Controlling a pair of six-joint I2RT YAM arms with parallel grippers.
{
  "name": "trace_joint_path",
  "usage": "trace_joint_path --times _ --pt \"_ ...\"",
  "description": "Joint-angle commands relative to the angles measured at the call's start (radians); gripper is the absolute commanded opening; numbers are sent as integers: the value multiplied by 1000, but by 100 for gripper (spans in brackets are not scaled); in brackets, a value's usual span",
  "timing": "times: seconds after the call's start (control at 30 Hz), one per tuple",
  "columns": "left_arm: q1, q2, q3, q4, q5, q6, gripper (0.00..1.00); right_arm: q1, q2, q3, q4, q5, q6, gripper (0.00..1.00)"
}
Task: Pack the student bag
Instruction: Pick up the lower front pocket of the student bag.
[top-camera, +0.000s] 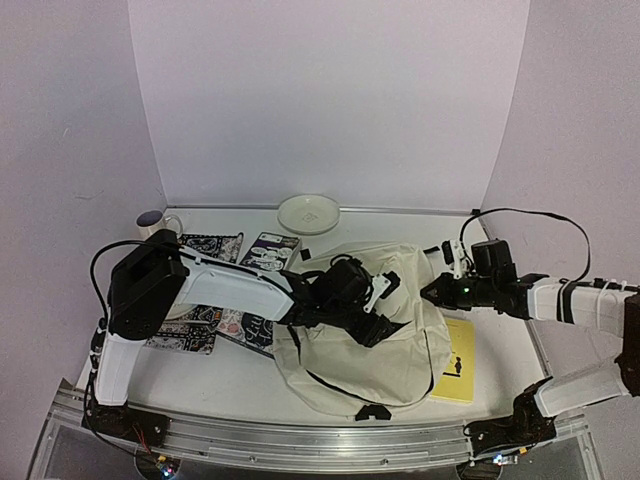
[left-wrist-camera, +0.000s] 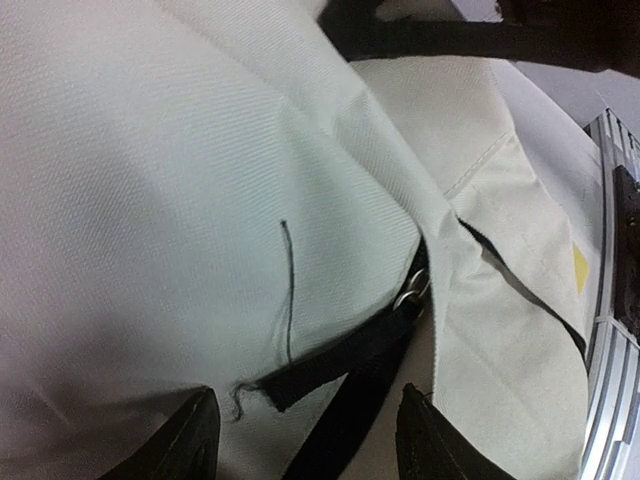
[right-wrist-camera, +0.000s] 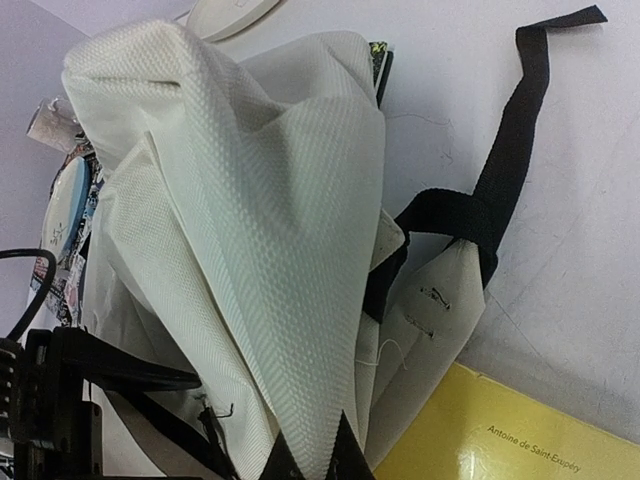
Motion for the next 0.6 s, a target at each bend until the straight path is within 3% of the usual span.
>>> trace_joint_path --times 0.0,0.23,0.57 --pt "-14 17 78 41 70 69 60 17 2 13 76 -37 0 0" --pt "-15 69 149 41 102 107 52 32 2 12 76 -45 2 0" --pt "-15 56 126 40 121 115 3 37 9 19 77 -30 2 0"
